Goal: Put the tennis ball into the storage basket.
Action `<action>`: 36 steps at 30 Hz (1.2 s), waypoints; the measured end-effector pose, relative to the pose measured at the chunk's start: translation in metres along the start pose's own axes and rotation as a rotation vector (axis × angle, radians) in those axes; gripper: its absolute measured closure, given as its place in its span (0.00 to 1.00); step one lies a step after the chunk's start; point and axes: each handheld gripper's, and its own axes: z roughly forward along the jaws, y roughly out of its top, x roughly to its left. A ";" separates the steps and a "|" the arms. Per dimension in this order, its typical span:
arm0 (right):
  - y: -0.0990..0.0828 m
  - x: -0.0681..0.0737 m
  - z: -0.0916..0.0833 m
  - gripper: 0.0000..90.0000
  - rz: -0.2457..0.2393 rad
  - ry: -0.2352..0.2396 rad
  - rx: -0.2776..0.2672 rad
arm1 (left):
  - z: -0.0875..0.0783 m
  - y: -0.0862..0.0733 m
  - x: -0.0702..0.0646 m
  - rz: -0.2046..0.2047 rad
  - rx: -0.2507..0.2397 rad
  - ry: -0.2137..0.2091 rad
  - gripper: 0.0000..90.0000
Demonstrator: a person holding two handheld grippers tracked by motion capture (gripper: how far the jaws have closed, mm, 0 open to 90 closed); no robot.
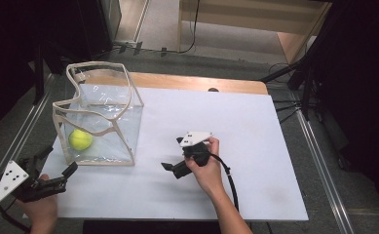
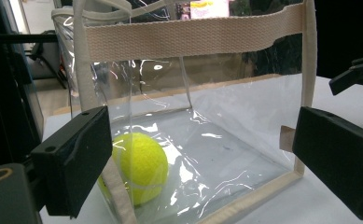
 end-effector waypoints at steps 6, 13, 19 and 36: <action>-0.011 -0.005 -0.012 0.00 0.011 -0.022 -0.005 | 0.000 0.000 0.000 0.000 0.000 0.000 0.06; -0.024 -0.011 -0.026 0.00 0.033 -0.051 0.000 | 0.000 0.000 0.000 -0.002 0.000 0.000 0.06; -0.033 -0.016 -0.039 0.00 0.052 -0.079 0.005 | 0.000 0.000 0.000 0.002 0.004 -0.002 0.06; -0.057 -0.027 -0.070 0.00 0.099 -0.149 0.003 | 0.000 0.000 -0.001 0.000 0.004 -0.005 0.06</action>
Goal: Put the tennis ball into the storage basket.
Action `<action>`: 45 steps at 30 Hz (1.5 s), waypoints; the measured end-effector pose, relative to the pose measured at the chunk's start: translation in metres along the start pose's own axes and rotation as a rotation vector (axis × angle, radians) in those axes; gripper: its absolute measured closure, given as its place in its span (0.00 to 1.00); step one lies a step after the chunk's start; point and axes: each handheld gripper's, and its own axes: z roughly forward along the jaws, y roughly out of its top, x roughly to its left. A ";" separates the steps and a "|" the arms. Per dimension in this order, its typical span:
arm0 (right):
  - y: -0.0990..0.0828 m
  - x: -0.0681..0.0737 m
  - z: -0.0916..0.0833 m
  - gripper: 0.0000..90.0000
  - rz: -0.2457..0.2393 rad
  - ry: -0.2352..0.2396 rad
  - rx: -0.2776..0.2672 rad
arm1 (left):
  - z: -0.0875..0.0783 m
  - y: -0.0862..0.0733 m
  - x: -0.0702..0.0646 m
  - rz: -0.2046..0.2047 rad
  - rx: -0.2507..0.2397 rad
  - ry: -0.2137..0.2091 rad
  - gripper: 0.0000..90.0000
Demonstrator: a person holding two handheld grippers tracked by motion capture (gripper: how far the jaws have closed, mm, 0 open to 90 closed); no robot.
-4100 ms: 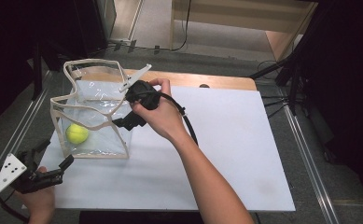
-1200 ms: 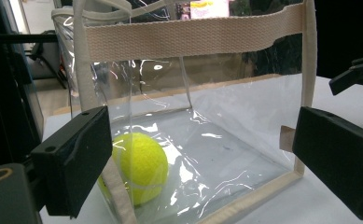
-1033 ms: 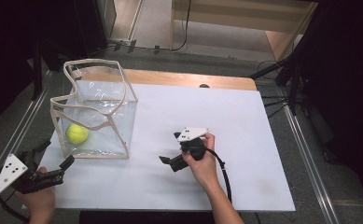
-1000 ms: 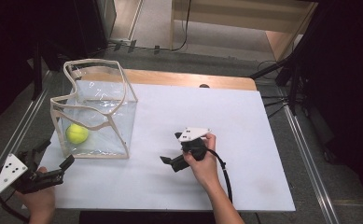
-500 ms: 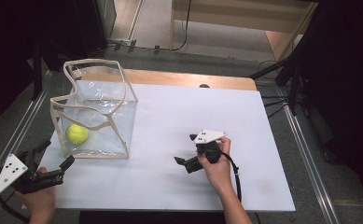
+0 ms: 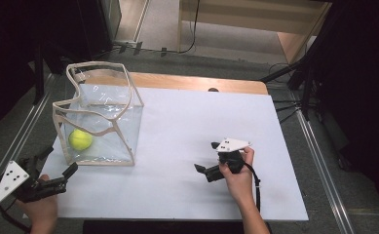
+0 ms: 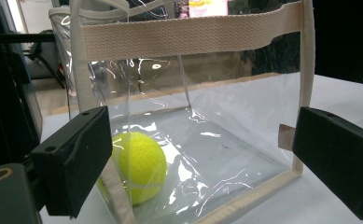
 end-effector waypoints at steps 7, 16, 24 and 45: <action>-0.009 -0.006 -0.010 0.00 0.019 -0.025 -0.009 | 0.000 0.000 0.000 0.001 0.001 0.002 0.06; -0.020 -0.013 -0.022 0.00 0.044 -0.057 -0.009 | 0.000 0.000 0.000 0.000 0.001 0.003 0.06; -0.029 -0.019 -0.034 0.00 0.068 -0.080 -0.013 | 0.000 0.000 0.000 0.000 0.001 0.004 0.06; -0.056 -0.036 -0.066 0.00 0.125 -0.158 -0.041 | 0.000 0.000 -0.001 0.006 0.007 0.007 0.06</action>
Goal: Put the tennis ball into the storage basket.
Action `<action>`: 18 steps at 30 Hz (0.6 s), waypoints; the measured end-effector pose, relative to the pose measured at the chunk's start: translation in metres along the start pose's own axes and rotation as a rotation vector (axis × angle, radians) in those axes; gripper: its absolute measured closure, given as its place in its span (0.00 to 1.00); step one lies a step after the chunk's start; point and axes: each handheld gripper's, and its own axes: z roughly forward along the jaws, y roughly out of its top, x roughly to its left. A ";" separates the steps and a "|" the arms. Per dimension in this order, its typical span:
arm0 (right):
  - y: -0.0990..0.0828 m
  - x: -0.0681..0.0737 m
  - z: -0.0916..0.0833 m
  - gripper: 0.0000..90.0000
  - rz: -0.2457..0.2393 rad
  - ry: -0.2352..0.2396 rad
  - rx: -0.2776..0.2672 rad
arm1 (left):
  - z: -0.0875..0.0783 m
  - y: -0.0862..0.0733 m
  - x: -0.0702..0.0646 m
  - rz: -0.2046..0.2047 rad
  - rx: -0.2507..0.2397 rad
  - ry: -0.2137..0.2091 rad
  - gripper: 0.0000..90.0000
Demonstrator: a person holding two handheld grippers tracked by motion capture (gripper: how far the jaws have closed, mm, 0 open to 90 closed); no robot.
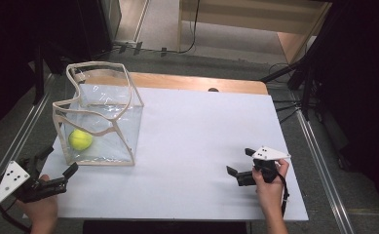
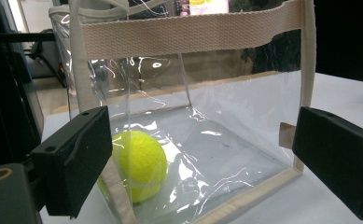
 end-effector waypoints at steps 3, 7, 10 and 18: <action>-0.003 -0.003 -0.005 0.00 0.009 -0.009 -0.005 | 0.000 0.000 0.000 0.002 0.000 -0.001 0.06; -0.006 -0.009 -0.011 0.00 0.014 -0.028 -0.018 | 0.000 0.000 0.000 0.000 0.000 0.000 0.06; -0.010 -0.012 -0.015 0.00 0.026 -0.034 -0.024 | 0.000 0.000 0.000 0.001 0.000 0.000 0.06; -0.020 -0.019 -0.025 0.00 0.058 -0.058 -0.045 | 0.001 0.000 0.000 -0.002 -0.004 -0.006 0.06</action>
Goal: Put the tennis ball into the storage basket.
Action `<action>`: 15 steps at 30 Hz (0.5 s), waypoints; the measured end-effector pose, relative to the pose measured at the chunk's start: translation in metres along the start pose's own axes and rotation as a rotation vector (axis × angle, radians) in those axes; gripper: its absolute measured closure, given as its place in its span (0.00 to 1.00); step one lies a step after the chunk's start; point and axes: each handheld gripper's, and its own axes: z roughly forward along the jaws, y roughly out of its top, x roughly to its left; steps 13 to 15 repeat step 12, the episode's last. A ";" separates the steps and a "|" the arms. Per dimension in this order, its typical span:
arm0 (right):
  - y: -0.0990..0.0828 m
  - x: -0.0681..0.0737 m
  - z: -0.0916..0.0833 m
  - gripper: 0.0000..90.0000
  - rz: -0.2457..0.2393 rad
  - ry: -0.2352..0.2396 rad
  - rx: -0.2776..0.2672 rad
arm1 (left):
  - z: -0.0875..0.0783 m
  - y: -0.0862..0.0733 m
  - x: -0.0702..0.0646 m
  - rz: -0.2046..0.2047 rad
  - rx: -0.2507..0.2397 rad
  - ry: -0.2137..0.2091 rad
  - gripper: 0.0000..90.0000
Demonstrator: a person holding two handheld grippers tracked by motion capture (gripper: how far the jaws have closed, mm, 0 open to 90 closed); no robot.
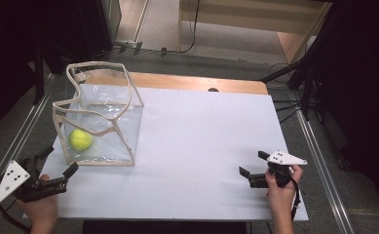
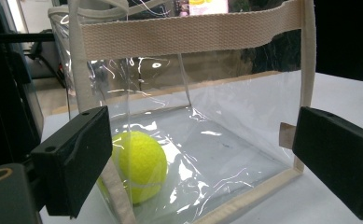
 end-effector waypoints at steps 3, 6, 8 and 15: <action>-0.002 -0.004 -0.006 0.00 0.013 -0.007 -0.020 | 0.000 0.000 0.000 0.002 -0.002 -0.002 0.06; -0.004 -0.008 -0.010 0.00 0.030 -0.019 -0.032 | 0.000 0.000 0.000 0.001 -0.002 -0.001 0.06; -0.006 -0.012 -0.013 0.00 0.023 -0.030 -0.039 | 0.000 0.000 0.000 -0.001 -0.002 -0.002 0.06; -0.010 -0.014 -0.019 0.00 0.042 -0.041 -0.046 | 0.000 0.000 0.000 -0.002 0.000 -0.004 0.06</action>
